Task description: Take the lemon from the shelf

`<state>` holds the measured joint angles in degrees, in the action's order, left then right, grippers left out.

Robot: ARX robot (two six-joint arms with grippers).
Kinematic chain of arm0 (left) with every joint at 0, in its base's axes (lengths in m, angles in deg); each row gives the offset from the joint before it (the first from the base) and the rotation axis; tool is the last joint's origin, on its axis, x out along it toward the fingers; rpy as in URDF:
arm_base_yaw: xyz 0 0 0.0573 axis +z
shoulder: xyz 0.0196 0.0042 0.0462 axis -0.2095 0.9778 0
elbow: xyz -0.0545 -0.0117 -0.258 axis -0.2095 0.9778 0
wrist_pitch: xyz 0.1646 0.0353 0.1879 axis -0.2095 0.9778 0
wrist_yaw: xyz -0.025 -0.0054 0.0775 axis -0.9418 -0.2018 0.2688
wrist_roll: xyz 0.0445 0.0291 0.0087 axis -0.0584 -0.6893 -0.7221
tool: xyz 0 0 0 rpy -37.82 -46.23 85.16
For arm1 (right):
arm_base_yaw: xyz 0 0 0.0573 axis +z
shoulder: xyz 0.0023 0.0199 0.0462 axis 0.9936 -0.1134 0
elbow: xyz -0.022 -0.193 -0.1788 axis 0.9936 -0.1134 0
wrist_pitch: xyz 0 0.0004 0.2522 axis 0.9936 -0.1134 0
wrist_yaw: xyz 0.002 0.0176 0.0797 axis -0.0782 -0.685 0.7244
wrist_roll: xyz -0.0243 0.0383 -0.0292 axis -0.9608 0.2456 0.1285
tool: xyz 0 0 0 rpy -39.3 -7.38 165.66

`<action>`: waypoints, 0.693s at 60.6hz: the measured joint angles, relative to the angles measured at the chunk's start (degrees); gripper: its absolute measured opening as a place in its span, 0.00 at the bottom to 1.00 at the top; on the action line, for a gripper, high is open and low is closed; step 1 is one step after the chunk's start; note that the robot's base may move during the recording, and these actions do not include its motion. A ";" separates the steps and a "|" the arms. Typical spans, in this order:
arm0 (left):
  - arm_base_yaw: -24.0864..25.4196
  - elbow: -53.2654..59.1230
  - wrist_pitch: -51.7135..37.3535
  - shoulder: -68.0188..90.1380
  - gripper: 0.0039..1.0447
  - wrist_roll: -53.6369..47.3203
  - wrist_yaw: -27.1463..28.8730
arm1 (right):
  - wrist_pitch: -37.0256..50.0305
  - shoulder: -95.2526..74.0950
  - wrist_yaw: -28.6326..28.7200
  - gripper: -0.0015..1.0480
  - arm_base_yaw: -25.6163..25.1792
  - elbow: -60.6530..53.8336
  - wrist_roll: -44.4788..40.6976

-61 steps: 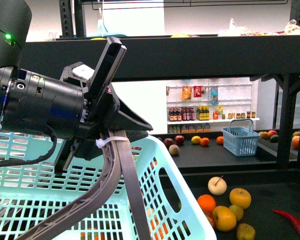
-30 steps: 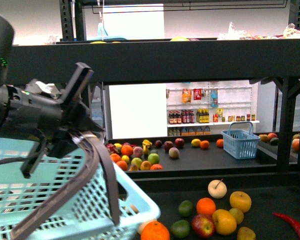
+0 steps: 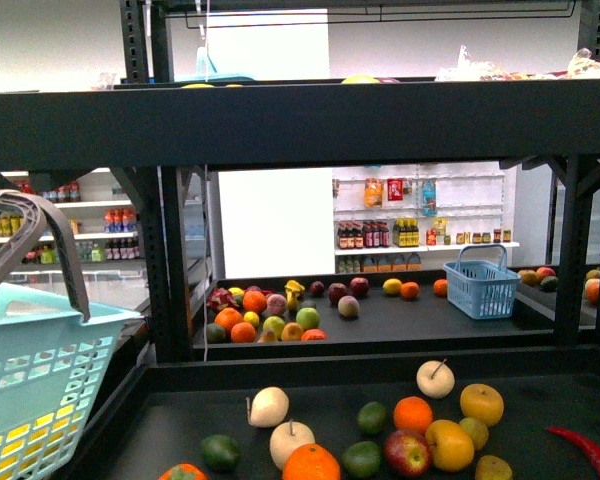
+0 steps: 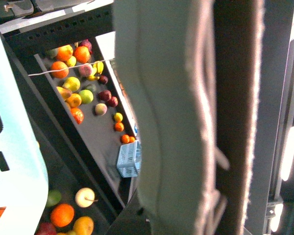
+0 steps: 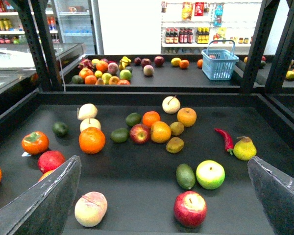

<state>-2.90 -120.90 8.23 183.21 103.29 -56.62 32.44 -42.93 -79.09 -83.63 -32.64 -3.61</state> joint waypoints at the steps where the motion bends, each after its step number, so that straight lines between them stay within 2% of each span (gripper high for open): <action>1: 0.46 -0.33 -0.57 0.55 0.06 0.74 0.00 | 0.00 0.00 -0.02 0.98 0.00 0.00 0.02; 18: 5.77 -2.23 -9.79 6.62 0.06 7.82 -0.46 | 0.00 0.00 0.00 0.98 0.02 0.02 0.02; 42: 9.88 -8.46 -18.67 14.49 0.06 11.80 -4.37 | 0.00 0.00 -0.02 0.98 0.02 0.00 0.00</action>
<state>6.98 -129.36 -10.43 197.70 115.09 -60.99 32.44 -42.93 -79.11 -83.61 -32.64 -3.61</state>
